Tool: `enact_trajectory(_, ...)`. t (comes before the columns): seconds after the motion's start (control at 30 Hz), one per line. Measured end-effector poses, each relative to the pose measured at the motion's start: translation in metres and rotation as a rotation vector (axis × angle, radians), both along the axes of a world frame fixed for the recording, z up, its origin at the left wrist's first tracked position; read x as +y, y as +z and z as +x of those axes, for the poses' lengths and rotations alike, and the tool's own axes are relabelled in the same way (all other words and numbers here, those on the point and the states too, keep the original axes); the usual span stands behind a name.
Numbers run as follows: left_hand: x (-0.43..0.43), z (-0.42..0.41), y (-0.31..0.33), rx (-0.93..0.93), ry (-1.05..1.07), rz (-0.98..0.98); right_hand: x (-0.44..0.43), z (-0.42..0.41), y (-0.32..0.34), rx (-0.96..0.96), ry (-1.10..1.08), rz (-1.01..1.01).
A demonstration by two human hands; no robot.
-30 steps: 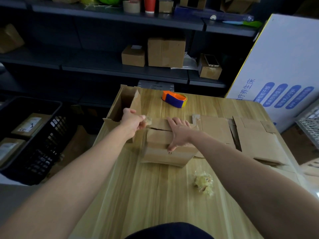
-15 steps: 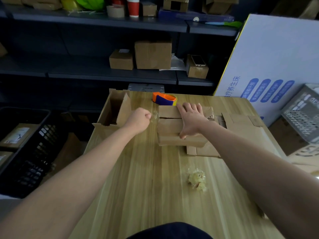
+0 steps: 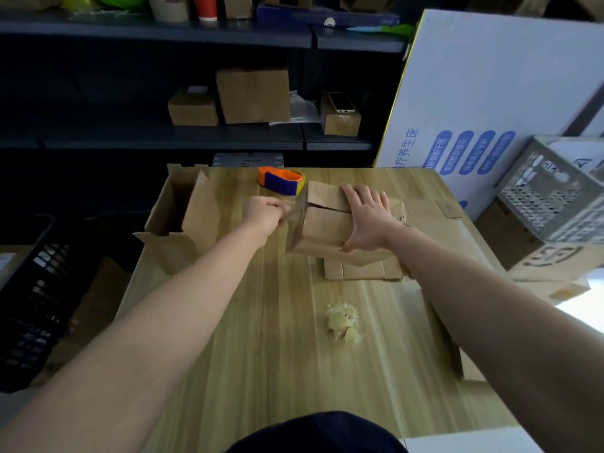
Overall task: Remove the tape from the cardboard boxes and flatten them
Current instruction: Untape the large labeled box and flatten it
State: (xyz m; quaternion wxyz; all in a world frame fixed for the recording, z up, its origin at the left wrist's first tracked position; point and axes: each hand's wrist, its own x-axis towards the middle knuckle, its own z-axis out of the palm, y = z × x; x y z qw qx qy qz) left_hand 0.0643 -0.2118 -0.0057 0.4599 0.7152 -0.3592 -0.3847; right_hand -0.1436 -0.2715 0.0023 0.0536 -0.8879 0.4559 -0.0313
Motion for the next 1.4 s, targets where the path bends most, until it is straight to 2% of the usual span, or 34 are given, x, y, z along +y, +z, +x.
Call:
enact_trajectory(0.17, 0.002, 0.008, -0.01, 0.048, 0.326, 0.109, -0.012, -0.062, 0.008, -0.035, -0.194, 0.006)
enact_trajectory(0.27, 0.011, 0.003, -0.026, -0.054, 0.301, 0.142, -0.015, -0.099, 0.009, 0.004, -0.28, -0.031)
enact_trajectory(0.37, 0.013, -0.028, -0.04, -0.277, 0.127, 0.131, -0.014, -0.106, 0.004, -0.006, -0.304, -0.082)
enact_trajectory(0.53, 0.021, -0.089, -0.073, -0.546, -0.384, -0.02, -0.01, -0.113, -0.003, -0.019, -0.293, -0.103)
enact_trajectory(0.67, 0.04, -0.123, -0.11, -0.648, -0.732, 0.055, -0.01, -0.128, -0.006, -0.042, -0.277, -0.106)
enact_trajectory(0.77, 0.052, -0.134, -0.135, -0.721, -0.809, 0.141, -0.011, -0.139, -0.011, -0.053, -0.268, -0.104)
enact_trajectory(1.07, 0.049, -0.13, -0.146, -0.545, -0.863, 0.432, -0.017, -0.126, -0.025, -0.05, -0.213, -0.05)
enact_trajectory(1.23, 0.055, -0.124, -0.143, -0.384, -0.587, 0.385, -0.02, -0.105, -0.029, -0.052, -0.147, -0.022)
enact_trajectory(1.33, 0.052, -0.113, -0.13, -0.217, -0.511, 0.392, -0.018, -0.092, -0.031, -0.041, -0.099, -0.006)
enact_trajectory(1.4, 0.049, -0.106, -0.12, -0.206, -0.456, 0.357, -0.018, -0.084, -0.033, -0.03, -0.069, -0.006)
